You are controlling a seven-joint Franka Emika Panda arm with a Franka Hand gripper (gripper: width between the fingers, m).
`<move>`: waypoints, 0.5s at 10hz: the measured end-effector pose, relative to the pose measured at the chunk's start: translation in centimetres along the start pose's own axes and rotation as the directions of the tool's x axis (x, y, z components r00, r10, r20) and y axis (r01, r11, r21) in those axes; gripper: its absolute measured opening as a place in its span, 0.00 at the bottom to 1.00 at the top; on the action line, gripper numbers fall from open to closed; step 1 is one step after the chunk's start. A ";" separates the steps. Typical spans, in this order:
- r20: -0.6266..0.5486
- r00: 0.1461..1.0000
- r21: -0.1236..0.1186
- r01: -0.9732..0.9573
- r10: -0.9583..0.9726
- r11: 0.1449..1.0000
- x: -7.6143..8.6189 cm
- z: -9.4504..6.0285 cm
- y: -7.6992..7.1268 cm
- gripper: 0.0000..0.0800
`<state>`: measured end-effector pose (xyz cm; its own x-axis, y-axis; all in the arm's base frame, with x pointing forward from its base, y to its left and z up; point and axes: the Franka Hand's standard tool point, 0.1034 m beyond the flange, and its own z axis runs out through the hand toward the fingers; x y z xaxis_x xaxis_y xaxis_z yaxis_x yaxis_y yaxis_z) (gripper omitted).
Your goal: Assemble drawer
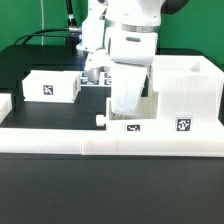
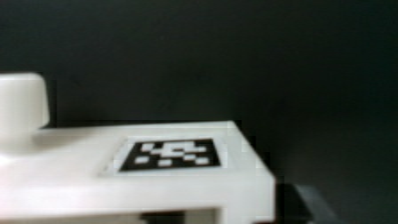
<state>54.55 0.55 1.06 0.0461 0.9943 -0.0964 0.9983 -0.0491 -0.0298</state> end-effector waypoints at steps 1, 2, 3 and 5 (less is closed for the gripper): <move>-0.001 1.000 -0.004 0.001 -0.001 1.000 0.1 -0.2 0.1 0.49; 0.000 1.000 -0.004 -0.001 0.001 1.000 0.2 -0.4 0.3 0.66; 0.002 1.000 -0.002 -0.002 0.002 1.000 0.2 -1.0 0.5 0.66; 0.010 1.000 0.008 -0.005 0.005 1.000 -0.1 -2.2 1.0 0.80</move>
Offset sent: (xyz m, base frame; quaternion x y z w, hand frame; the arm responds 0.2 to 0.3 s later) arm 0.0086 0.0044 0.0237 0.0207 -0.0054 0.0146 0.9997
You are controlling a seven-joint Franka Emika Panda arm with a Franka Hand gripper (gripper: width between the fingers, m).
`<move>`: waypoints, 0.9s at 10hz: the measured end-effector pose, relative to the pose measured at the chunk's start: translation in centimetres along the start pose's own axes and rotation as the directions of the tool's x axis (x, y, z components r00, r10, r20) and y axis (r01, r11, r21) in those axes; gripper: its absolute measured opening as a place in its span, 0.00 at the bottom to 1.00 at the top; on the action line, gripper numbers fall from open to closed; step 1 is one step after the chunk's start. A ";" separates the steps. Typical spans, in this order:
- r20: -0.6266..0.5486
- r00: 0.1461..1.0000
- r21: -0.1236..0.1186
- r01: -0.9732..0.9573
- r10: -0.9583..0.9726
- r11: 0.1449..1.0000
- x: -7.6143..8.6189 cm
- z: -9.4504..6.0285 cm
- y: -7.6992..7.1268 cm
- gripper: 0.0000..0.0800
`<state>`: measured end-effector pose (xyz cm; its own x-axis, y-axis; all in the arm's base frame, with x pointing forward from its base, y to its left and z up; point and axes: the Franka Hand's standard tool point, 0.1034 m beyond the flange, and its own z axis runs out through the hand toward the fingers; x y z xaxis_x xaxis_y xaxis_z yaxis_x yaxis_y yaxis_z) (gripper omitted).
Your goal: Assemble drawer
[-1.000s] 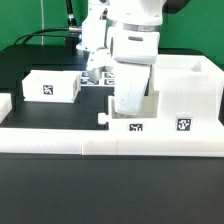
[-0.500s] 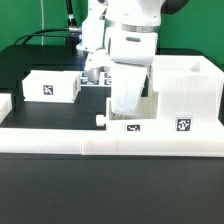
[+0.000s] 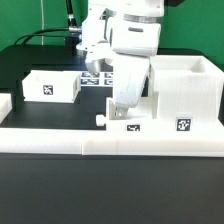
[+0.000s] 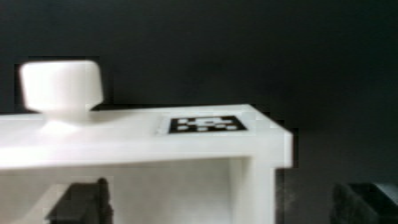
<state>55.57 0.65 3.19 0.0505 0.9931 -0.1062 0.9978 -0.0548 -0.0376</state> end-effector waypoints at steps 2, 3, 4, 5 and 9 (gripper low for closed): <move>0.012 0.999 0.026 0.036 -0.037 0.999 -2.0 -1.9 -0.2 0.81; 0.016 0.996 0.055 0.084 -0.085 0.995 -4.0 -2.1 -0.6 0.81; 0.019 0.997 0.092 0.075 -0.077 0.993 -5.1 -1.7 -1.1 0.81; 0.019 0.998 0.087 0.066 -0.068 0.994 -4.9 -1.7 -0.9 0.81; 0.019 0.998 0.090 0.063 -0.065 0.994 -5.0 -1.5 -1.0 0.81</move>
Offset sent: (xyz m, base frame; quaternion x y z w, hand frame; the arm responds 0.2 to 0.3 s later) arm -0.0151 -0.0550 0.0001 0.1220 -0.0026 -0.0781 0.9895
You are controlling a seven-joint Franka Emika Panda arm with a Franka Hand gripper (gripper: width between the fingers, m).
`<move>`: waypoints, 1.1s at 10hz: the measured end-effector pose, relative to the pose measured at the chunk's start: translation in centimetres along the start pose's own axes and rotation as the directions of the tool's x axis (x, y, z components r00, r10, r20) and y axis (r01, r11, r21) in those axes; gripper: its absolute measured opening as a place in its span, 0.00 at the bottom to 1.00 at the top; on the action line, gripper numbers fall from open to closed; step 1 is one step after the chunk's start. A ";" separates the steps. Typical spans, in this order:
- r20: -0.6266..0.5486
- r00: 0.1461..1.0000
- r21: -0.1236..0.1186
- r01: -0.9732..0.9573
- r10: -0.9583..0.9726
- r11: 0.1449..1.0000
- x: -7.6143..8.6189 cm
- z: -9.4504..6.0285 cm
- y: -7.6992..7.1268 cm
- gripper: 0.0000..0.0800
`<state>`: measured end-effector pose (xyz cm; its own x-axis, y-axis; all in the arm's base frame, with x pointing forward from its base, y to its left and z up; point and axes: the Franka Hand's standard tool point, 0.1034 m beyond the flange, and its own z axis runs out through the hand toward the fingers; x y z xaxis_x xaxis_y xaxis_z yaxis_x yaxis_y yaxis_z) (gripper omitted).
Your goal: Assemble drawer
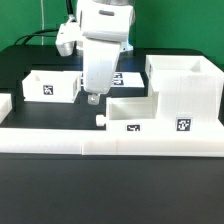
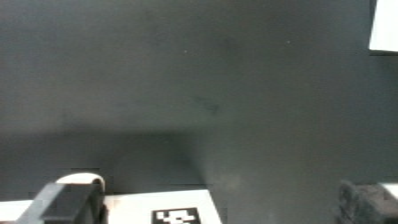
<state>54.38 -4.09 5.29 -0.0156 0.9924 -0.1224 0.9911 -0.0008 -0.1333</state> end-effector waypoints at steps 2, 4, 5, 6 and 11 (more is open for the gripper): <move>0.000 1.000 0.001 0.000 0.000 1.000 0.0 0.0 0.0 0.81; 0.000 1.000 0.004 0.013 -0.013 1.000 -0.1 0.2 -0.1 0.81; 0.002 0.999 0.022 0.052 -0.052 0.998 -0.3 0.5 0.0 0.81; 0.006 0.997 0.044 0.077 -0.078 0.996 -0.4 0.5 0.7 0.81; 0.003 0.997 0.057 0.082 -0.082 0.995 -0.8 0.7 1.2 0.81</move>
Offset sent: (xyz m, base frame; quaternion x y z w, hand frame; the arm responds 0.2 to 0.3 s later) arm 0.0000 0.0000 0.0000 0.0000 0.0000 0.0000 1.0000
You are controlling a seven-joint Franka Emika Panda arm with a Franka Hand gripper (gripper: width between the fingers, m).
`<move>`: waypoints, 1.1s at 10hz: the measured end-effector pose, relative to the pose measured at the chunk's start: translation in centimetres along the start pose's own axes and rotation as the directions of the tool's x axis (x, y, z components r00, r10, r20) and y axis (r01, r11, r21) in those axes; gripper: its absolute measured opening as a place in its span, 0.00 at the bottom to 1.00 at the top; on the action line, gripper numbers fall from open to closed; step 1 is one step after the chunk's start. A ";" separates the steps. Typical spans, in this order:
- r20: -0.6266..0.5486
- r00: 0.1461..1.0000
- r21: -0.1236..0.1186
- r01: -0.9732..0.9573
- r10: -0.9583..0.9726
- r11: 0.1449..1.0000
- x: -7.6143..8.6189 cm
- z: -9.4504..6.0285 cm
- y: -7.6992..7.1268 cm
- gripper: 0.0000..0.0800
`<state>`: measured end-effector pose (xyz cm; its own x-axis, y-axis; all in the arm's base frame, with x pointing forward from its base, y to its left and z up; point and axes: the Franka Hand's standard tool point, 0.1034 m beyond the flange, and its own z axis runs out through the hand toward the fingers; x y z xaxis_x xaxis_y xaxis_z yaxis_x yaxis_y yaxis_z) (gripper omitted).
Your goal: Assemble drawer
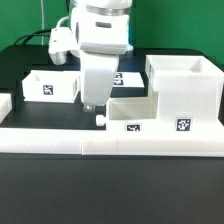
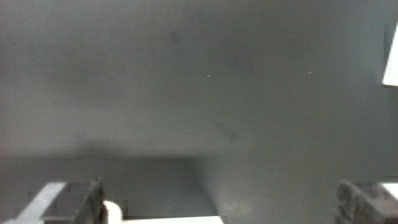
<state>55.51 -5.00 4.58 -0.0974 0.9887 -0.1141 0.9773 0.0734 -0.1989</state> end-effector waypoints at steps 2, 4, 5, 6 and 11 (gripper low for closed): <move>-0.094 0.995 0.018 0.043 -0.041 0.999 -0.7 -0.4 0.8 0.81; -0.165 0.986 0.037 0.045 -0.038 0.998 -1.6 -1.2 2.4 0.81; -0.206 0.978 0.037 0.031 -0.023 0.999 -2.5 -0.9 2.1 0.81; -0.209 0.978 0.041 0.017 -0.008 0.999 -3.1 -0.7 1.9 0.81; -0.232 0.972 0.070 0.046 -0.029 0.996 0.0 -0.4 2.7 0.81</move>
Offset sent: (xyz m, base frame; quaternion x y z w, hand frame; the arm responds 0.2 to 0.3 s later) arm 0.0466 0.0181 0.0131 0.0427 0.1378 0.0013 0.9895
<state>58.20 -4.76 4.38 -0.0789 0.9895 0.1208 0.9561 0.1094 -0.2718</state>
